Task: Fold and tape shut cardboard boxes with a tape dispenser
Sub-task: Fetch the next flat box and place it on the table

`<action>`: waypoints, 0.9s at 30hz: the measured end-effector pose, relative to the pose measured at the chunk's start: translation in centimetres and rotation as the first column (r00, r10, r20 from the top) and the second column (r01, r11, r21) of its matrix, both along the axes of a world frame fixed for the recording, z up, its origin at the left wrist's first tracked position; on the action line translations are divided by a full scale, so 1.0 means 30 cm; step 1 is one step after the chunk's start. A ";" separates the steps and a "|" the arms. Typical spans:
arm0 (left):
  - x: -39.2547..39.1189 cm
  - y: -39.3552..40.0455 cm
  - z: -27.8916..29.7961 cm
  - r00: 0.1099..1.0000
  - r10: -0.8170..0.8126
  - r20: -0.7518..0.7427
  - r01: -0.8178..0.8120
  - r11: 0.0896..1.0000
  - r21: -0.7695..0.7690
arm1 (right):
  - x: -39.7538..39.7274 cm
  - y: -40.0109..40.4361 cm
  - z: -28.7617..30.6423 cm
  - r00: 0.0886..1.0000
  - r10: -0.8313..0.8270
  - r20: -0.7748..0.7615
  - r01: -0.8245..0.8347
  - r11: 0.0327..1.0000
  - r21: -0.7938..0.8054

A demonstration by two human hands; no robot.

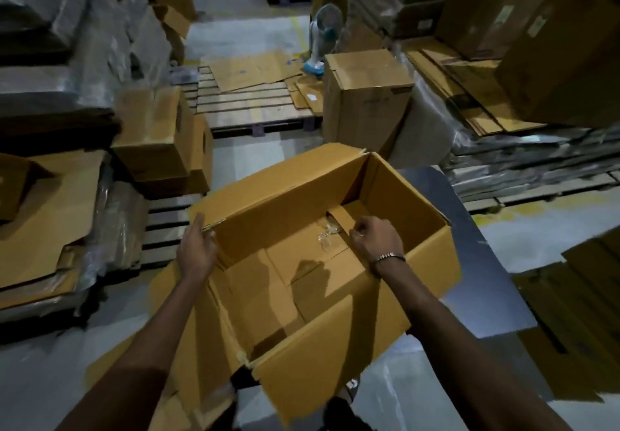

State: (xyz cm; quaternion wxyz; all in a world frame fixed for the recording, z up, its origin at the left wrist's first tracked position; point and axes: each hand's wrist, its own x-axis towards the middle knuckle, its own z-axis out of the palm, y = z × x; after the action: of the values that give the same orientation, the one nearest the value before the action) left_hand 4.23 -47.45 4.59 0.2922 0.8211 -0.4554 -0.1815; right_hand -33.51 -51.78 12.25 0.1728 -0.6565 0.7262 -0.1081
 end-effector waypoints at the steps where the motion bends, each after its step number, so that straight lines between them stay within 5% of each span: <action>1: 0.003 -0.015 -0.008 1.000 0.007 -0.026 -0.007 1.000 -0.011 | -0.027 -0.046 -0.017 1.000 -0.001 0.007 0.001 1.000 0.018; 5: -0.103 -0.042 0.117 0.926 0.139 -0.351 -0.190 0.975 -0.115 | -0.122 -0.173 -0.062 0.998 0.006 0.061 -0.006 1.000 0.010; 8: -0.129 -0.034 0.213 0.630 0.164 -0.759 -0.495 0.838 -0.229 | -0.147 -0.220 -0.051 0.984 0.057 0.171 -0.044 0.996 -0.080; 10: -0.091 -0.004 0.248 0.458 0.048 -0.888 -0.534 0.813 -0.232 | -0.152 -0.231 -0.028 0.967 0.062 0.248 -0.028 0.990 -0.137; 17: -0.096 0.131 0.335 0.617 -0.135 -0.775 -0.279 0.883 -0.376 | -0.243 -0.134 -0.031 0.945 -0.056 0.323 0.140 0.959 -0.245; 21: -0.153 0.277 0.238 0.838 -0.225 -0.498 0.040 0.934 -0.355 | -0.308 -0.067 -0.081 0.941 -0.150 0.304 0.218 0.955 -0.203; 24: -0.180 0.326 0.180 0.893 -0.111 -0.436 -0.029 0.953 -0.301 | -0.243 -0.012 -0.066 0.945 -0.066 0.320 0.097 0.992 -0.082; 27: -0.191 0.374 0.157 0.798 0.121 -0.590 -0.325 0.912 -0.252 | -0.138 0.012 -0.023 0.942 0.114 0.316 -0.099 0.993 -0.063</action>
State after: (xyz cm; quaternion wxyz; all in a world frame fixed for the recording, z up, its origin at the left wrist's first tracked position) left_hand -1.49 -36.23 9.30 0.5701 0.7160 -0.2718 -0.2975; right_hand -37.65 -51.43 11.56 0.2781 -0.6726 0.6495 -0.2202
